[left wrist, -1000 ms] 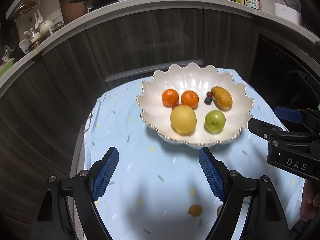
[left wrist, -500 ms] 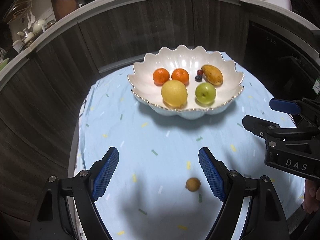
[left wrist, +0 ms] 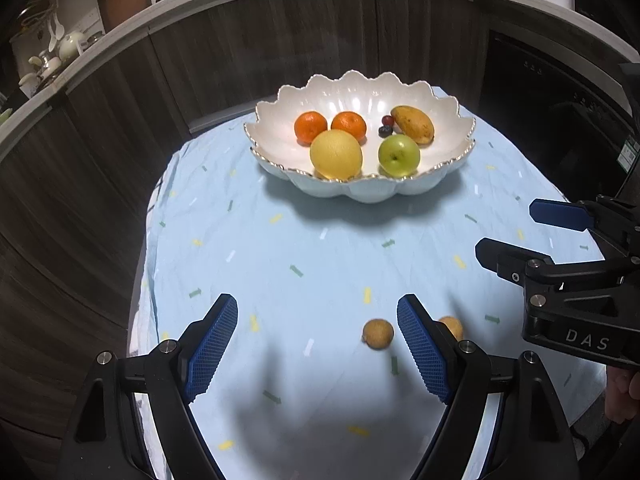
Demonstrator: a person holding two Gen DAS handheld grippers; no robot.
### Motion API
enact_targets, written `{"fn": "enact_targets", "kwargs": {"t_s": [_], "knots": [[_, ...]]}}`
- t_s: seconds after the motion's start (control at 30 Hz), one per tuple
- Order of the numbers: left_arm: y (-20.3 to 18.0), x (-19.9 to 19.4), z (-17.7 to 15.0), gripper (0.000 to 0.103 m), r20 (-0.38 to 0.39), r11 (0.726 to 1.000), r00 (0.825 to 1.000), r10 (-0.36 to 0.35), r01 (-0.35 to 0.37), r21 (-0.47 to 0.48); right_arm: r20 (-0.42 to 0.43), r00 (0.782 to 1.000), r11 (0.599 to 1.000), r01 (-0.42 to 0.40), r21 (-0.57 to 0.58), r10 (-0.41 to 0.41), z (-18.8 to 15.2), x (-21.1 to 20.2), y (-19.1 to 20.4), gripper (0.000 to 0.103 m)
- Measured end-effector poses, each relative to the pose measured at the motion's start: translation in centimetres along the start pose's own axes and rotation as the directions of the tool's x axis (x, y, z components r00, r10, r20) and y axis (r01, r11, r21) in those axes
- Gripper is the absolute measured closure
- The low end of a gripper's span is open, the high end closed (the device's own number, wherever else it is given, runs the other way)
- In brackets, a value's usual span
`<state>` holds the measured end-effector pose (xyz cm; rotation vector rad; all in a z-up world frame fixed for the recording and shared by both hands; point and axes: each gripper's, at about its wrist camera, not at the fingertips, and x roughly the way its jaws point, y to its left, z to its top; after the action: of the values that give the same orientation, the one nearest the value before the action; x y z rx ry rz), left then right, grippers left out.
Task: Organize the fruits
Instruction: 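Withdraw both tools from the bowl toward the two brown round fruits, then grasp the small brown fruit with the left tool while the right tool grasps the larger one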
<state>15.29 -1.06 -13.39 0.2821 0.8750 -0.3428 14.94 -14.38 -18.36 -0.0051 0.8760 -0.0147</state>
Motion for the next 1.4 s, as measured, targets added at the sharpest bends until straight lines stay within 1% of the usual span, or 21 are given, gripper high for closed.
{"fn": "enact_targets", "kwargs": {"t_s": [0.2, 0.43, 0.63, 0.83, 1.0, 1.23, 1.4], "knots": [[-0.2, 0.1, -1.1, 0.021, -0.009, 1.000, 1.000, -0.014, 0.014, 0.013, -0.013, 1.000, 1.000, -0.015, -0.022, 0.014, -1.0, 0.2, 0.7, 0.030], [-0.8, 0.7, -2.4, 0.022, -0.030, 0.998, 0.999, -0.036, 0.038, 0.057, -0.021, 1.000, 0.998, -0.015, -0.056, 0.014, -1.9, 0.3, 1.4, 0.030], [-0.9, 1.1, -3.1, 0.022, -0.034, 0.997, 0.998, -0.051, 0.053, 0.063, -0.033, 0.999, 0.996, -0.019, -0.083, 0.016, -2.5, 0.6, 1.9, 0.031], [-1.3, 1.6, -3.5, 0.026, -0.039, 0.994, 0.997, -0.067, 0.070, 0.083, -0.053, 0.998, 0.993, -0.052, -0.107, 0.047, -3.0, 0.8, 2.4, 0.037], [-1.5, 2.1, -3.6, 0.029, -0.032, 0.991, 0.997, -0.071, 0.075, 0.109, -0.074, 0.994, 0.989, -0.084, -0.119, 0.075, -3.3, 1.3, 2.7, 0.046], [-2.1, 3.0, -3.6, 0.031, -0.041, 0.985, 0.995, -0.090, 0.095, 0.145, -0.107, 0.987, 0.986, -0.128, -0.110, 0.116, -3.4, 2.2, 2.9, 0.049], [-2.5, 3.8, -3.6, 0.034, -0.051, 0.982, 0.993, -0.110, 0.116, 0.146, -0.133, 0.980, 0.983, -0.159, -0.095, 0.146, -3.4, 2.9, 2.8, 0.050]]}}
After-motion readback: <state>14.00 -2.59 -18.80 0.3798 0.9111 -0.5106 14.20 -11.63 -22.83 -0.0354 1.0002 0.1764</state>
